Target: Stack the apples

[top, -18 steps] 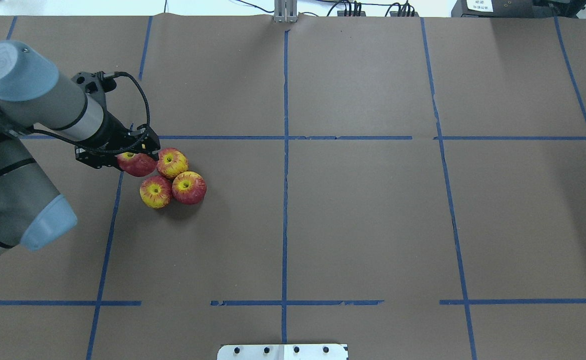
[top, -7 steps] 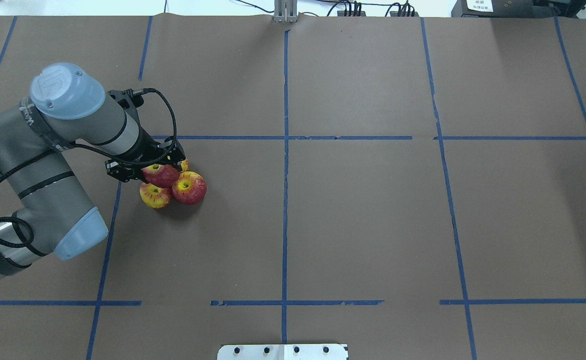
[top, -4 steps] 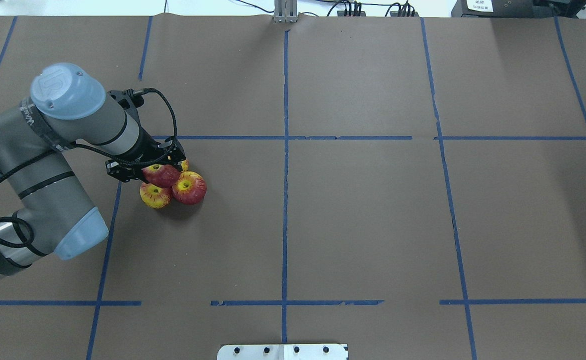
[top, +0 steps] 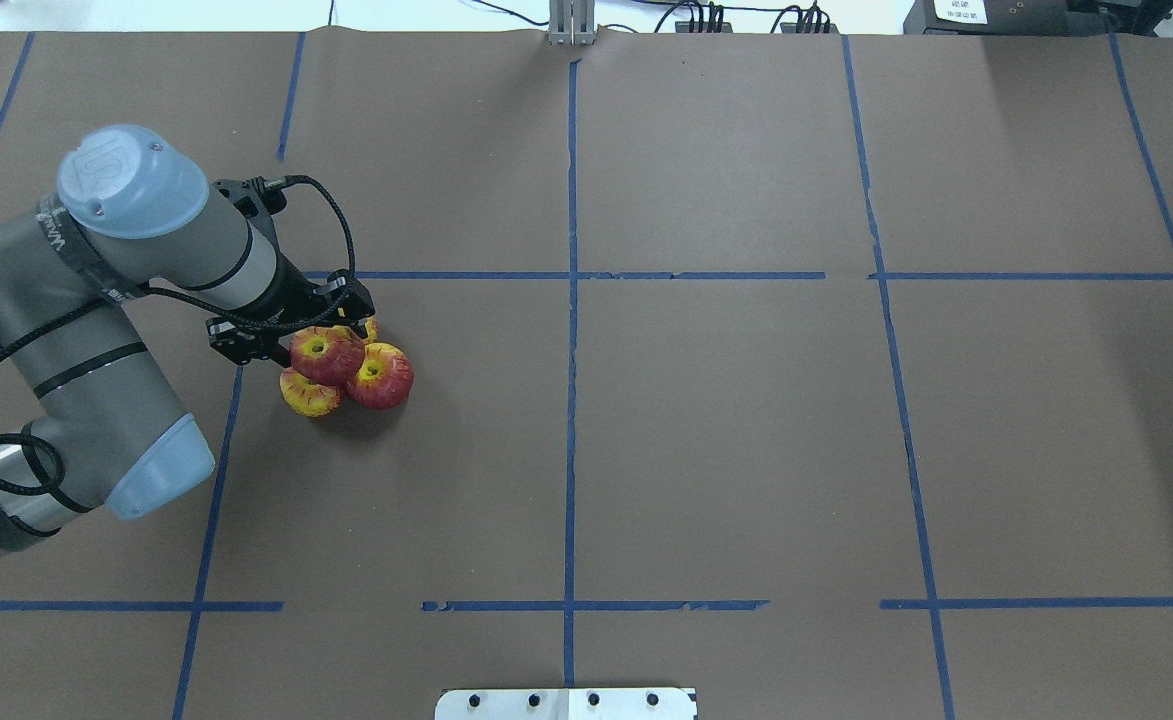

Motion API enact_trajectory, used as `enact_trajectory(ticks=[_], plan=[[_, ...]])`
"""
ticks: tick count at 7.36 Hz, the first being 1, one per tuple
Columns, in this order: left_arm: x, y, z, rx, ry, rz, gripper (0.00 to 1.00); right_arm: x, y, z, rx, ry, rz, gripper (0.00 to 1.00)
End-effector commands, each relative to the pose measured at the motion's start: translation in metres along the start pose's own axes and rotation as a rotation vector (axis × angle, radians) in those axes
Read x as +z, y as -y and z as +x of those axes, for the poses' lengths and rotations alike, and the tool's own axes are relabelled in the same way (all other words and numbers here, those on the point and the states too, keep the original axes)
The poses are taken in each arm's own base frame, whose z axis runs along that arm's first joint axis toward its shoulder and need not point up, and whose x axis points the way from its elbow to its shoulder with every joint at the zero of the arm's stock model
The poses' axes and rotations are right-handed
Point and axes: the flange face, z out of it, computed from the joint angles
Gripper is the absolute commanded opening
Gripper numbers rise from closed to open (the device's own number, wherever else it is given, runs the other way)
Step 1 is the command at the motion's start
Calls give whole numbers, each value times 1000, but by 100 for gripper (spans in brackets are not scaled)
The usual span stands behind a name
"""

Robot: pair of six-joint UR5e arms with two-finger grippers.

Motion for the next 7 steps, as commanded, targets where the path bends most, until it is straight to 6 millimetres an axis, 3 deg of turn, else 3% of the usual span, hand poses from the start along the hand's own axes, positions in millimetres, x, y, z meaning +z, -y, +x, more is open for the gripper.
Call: enact_trajectory(ticks=[1,3,4,5,6,7], plan=[[-11,6,-1,-15,-13,15,100,0,0,0,0,0,0,100],[-23,25,-6,-153,-21,88,100,0,0,0,0,0,0,100],[-46,34,-9,-117,-46,118,100,0,0,0,0,0,0,100],[-88,43,-15,16,-89,161,100,0,0,0,0,0,0,100],[-108,68,-48,101,-65,204,100,0,0,0,0,0,0,100],[-113,85,-86,210,-39,164,100,0,0,0,0,0,0,100]])
